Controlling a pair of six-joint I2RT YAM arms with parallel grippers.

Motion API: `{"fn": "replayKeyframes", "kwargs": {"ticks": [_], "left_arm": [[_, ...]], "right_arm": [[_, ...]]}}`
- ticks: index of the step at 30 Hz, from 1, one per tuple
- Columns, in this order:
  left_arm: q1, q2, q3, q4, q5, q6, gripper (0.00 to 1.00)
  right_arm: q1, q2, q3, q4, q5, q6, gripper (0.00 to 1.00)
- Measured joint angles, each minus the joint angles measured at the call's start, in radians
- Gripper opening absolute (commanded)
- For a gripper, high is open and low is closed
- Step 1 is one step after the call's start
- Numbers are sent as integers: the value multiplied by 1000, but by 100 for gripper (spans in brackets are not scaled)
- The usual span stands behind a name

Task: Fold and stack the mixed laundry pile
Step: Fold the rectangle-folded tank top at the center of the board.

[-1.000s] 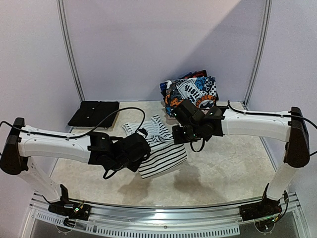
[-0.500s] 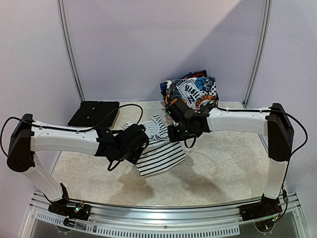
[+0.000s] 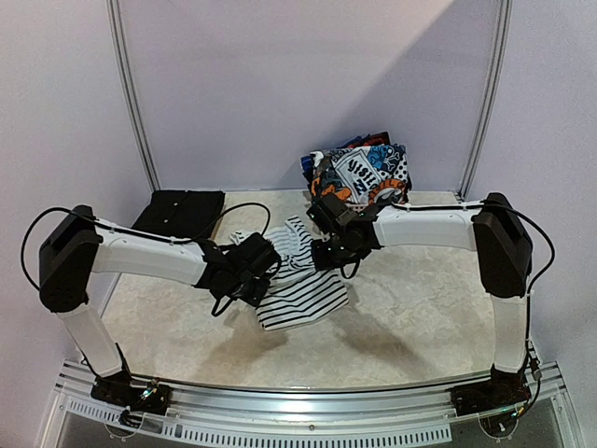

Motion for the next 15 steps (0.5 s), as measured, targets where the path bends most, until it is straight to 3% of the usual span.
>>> {"fn": "replayKeyframes", "kwargs": {"ticks": [4,7,8,12,13,15], "left_arm": [[8,32,0,17,4,4,3],[11,45,0,21,1,5,13],[13,47,0,21,0,8,19],[23,50,4,19,-12,15,64],[24,50,5,23,-19,18,71],[26,43,6,37,-29,27,75]], "right_arm": [[-17,33,19,3,-9,0,9],[-29,56,39,4,-20,5,23],[-34,66,50,3,-23,3,28],[-52,100,103,-10,-29,9,48],[-57,103,118,-20,-27,10,51],[-62,103,147,-41,-15,13,55]]}}
